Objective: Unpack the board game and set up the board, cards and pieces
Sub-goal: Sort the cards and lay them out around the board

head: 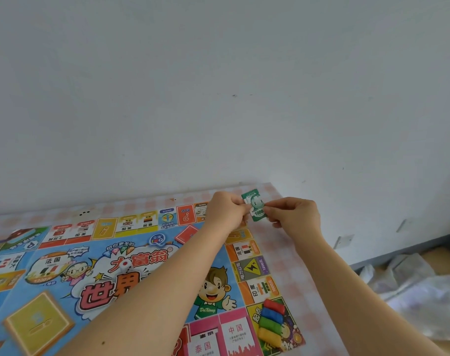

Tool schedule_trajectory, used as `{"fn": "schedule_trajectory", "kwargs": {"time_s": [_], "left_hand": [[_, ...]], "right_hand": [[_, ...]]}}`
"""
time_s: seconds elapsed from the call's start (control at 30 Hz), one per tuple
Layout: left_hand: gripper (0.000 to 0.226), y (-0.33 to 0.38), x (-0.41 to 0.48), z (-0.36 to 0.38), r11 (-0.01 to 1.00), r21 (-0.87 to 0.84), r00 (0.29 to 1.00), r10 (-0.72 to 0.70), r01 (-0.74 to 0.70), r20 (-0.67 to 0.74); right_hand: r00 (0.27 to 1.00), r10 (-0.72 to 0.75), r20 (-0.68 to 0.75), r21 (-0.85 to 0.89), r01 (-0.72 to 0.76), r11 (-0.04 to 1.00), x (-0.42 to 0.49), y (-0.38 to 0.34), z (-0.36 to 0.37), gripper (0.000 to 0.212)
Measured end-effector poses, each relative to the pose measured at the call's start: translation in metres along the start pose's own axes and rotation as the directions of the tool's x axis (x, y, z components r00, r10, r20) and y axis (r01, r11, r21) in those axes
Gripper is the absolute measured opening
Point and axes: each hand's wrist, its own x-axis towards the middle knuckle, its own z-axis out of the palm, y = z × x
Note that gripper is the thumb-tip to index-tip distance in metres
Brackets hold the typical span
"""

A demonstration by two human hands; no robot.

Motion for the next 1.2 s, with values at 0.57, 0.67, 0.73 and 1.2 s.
{"fn": "schedule_trajectory", "kwargs": {"time_s": [0.57,0.67,0.73,1.2], "left_hand": [[0.038,-0.018,0.005,-0.001,0.772,0.568,0.958,0.245,-0.285,0.147],[0.041,-0.019,0.006,0.000,0.765,0.572,0.955,0.240,-0.296,0.173],[0.039,-0.019,0.007,0.000,0.758,0.579,0.954,0.239,-0.301,0.182],[0.035,-0.012,-0.003,-0.022,0.787,0.538,0.950,0.295,-0.302,0.102]], "right_hand": [[0.994,0.089,-0.067,-0.228,-0.102,0.968,0.012,-0.007,0.017,0.009],[0.995,0.078,-0.066,-0.243,-0.092,0.966,0.012,-0.006,0.017,0.008],[0.995,0.067,-0.069,-0.260,-0.083,0.962,0.013,-0.006,0.018,0.006],[0.997,-0.037,-0.073,-0.289,0.015,0.957,-0.005,-0.017,0.019,0.015]]}}
